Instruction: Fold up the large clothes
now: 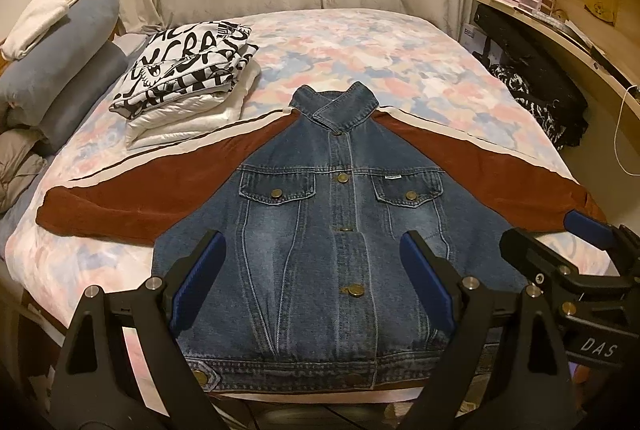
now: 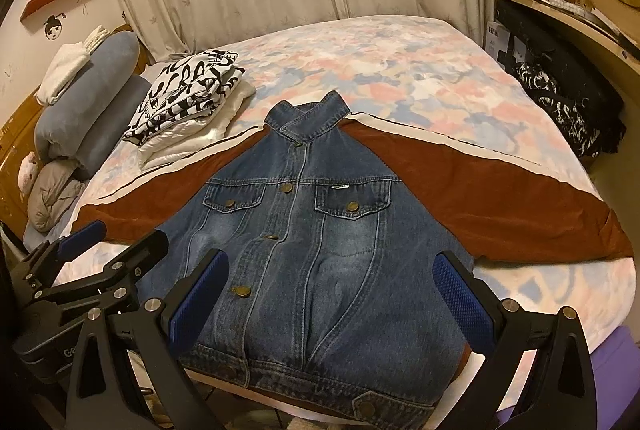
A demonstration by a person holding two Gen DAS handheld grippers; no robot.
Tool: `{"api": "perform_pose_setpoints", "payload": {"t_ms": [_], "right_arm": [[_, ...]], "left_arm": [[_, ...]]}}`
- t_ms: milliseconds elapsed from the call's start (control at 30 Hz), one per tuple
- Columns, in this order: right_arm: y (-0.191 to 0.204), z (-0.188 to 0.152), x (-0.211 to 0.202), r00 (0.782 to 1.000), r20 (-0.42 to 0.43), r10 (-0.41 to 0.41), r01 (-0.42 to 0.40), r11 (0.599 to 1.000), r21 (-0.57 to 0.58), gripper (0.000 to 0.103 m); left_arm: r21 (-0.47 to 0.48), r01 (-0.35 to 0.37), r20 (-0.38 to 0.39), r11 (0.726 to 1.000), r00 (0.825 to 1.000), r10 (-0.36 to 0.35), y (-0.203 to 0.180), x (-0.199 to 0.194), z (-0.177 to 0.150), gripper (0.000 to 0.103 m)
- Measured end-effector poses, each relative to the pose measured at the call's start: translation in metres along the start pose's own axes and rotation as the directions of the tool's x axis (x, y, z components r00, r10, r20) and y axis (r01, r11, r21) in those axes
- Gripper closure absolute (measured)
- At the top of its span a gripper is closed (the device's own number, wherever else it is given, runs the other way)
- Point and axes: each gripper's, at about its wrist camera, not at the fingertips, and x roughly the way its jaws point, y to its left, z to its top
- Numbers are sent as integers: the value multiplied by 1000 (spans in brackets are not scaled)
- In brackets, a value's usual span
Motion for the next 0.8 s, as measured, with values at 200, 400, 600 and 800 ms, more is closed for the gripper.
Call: {"api": "perform_pose_setpoints", "payload": {"t_ms": [200, 400, 600, 800], "right_arm": [[-4, -2, 2, 1000, -10, 12, -12, 1000, 14, 0], [-5, -1, 3, 1000, -10, 13, -13, 1000, 14, 0], [-5, -3, 3, 1000, -10, 19, -19, 1000, 20, 0], [-6, -4, 0, 1000, -3, 9, -9, 1000, 16, 0]], "left_arm": [[2, 0, 2, 1000, 1000, 0, -2, 0, 0, 15], [5, 3, 2, 1000, 1000, -3, -6, -1, 2, 15], [5, 4, 5, 1000, 1000, -4, -7, -1, 2, 15], [7, 12, 9, 1000, 1000, -12, -10, -3, 1, 15]]}}
